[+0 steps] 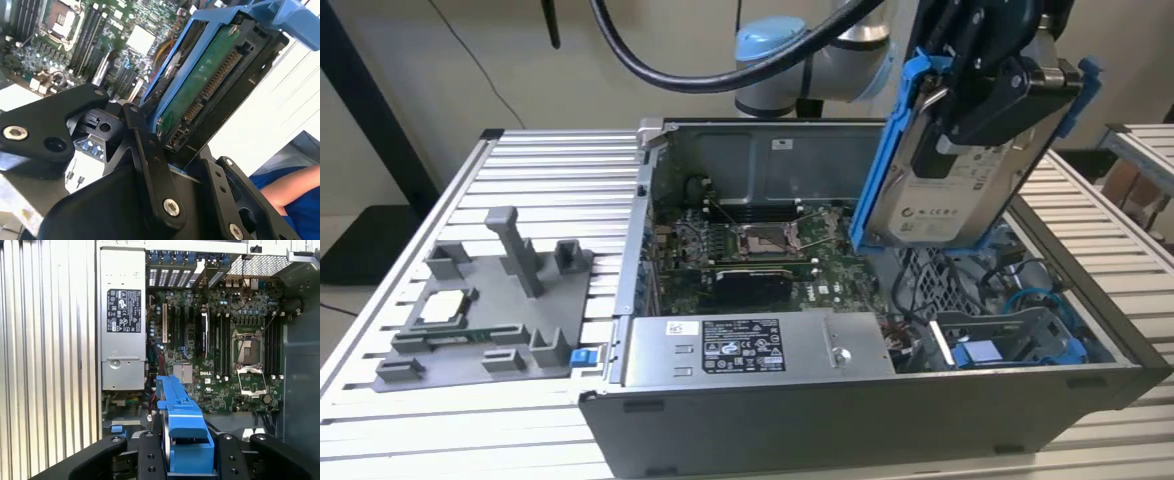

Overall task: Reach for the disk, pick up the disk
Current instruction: 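Pick up the disk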

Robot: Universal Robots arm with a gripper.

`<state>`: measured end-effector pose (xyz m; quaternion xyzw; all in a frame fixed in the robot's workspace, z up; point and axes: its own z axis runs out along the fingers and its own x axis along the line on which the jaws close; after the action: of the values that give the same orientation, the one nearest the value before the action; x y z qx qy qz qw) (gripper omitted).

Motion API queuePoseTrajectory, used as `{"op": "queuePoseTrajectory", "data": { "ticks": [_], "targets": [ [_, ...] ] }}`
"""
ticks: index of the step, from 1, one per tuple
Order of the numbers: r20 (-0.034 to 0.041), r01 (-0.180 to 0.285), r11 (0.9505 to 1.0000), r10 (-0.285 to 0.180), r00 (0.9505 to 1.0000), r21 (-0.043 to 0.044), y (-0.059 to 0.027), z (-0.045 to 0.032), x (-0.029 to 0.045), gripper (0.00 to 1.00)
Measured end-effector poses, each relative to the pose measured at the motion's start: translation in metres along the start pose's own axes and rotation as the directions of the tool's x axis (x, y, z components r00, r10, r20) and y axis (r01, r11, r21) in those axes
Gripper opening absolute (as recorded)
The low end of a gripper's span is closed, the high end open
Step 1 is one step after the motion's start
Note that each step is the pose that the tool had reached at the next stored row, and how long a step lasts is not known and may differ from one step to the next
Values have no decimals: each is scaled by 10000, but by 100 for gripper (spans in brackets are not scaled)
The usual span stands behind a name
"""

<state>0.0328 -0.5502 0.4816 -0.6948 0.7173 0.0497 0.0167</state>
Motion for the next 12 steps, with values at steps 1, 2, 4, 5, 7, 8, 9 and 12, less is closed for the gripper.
{"op": "queuePoseTrajectory", "data": {
  "ticks": [1, 2, 4, 5, 7, 8, 9, 12],
  "targets": [
    [0, -1, 10000, 1, 10000, 0, 1, -1, 31, 0],
    [0, -3, 10000, 3, 10000, 0, 1, -3, 61, 0],
    [-6, -8, 10000, 8, 10000, 1, 1, -7, 115, 0],
    [-10, -12, 10000, 12, 10000, 2, 0, -9, 144, 0],
    [-23, -22, 10000, 22, 10000, 4, 0, -12, 183, 0],
    [-48, -24, 10000, 24, 10000, 6, 1, -12, 195, 0],
    [-82, -25, 10000, 25, 10000, 26, 0, -11, 202, 0],
    [-215, -27, 9998, 31, 9998, 183, 4, -6, 215, 0]
  ]
}}
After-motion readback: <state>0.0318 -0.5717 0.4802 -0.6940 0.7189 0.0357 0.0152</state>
